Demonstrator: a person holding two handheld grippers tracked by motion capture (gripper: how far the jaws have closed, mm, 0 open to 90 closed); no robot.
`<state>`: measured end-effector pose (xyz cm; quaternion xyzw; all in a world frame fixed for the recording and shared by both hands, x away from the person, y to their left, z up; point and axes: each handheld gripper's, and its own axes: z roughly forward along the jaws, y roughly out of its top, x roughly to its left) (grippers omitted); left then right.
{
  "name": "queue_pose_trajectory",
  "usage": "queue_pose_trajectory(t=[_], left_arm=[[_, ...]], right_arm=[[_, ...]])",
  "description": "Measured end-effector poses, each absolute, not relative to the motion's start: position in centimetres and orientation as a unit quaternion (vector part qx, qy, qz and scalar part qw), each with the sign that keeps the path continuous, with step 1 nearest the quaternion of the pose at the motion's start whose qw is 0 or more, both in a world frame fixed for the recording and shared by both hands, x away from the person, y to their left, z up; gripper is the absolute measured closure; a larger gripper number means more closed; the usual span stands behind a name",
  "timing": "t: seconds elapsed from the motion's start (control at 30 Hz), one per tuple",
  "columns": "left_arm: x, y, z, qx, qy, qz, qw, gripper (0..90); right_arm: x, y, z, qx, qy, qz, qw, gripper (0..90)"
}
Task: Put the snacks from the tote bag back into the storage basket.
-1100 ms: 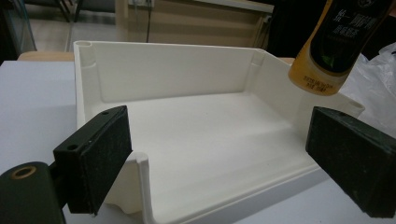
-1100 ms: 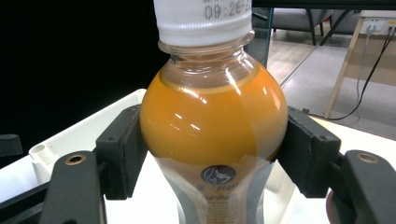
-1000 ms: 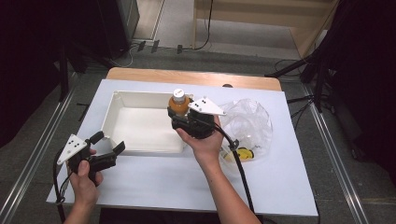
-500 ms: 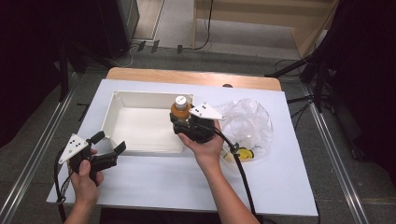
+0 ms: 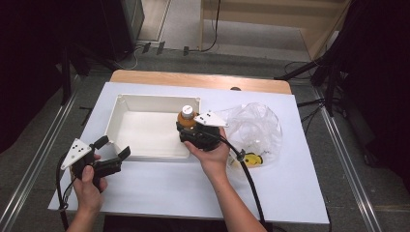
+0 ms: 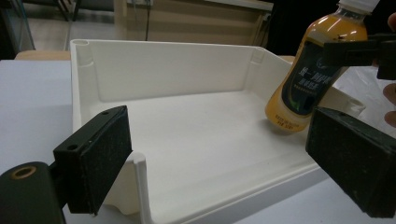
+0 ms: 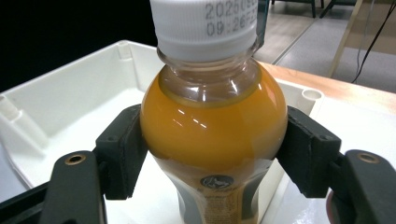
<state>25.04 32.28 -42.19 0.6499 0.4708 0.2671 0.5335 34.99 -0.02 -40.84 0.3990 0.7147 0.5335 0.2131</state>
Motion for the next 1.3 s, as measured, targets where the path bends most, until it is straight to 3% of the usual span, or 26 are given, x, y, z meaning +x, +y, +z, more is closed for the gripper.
queue_pose_trajectory(t=[0.57, 0.73, 0.93, 1.3], left_arm=[[25.0, 32.3, -42.1, 0.648, 0.471, 0.268, 0.535, 7.3], [24.9, 32.2, -42.1, 0.648, 0.469, 0.267, 0.538, 7.3], [25.0, 31.7, -42.2, 0.651, 0.466, 0.267, 0.537, 7.3], [25.2, 31.3, -42.4, 0.656, 0.465, 0.269, 0.531, 7.3]], right_arm=[[35.6, 0.2, -42.2, 0.406, 0.722, 0.519, 0.21, 30.8], [35.6, 0.1, -42.0, 0.414, 0.718, 0.52, 0.206, 27.2], [34.9, -1.2, -40.6, 0.405, 0.708, 0.541, 0.203, 20.9], [34.0, -5.7, -39.4, 0.421, 0.686, 0.554, 0.213, 20.5]])
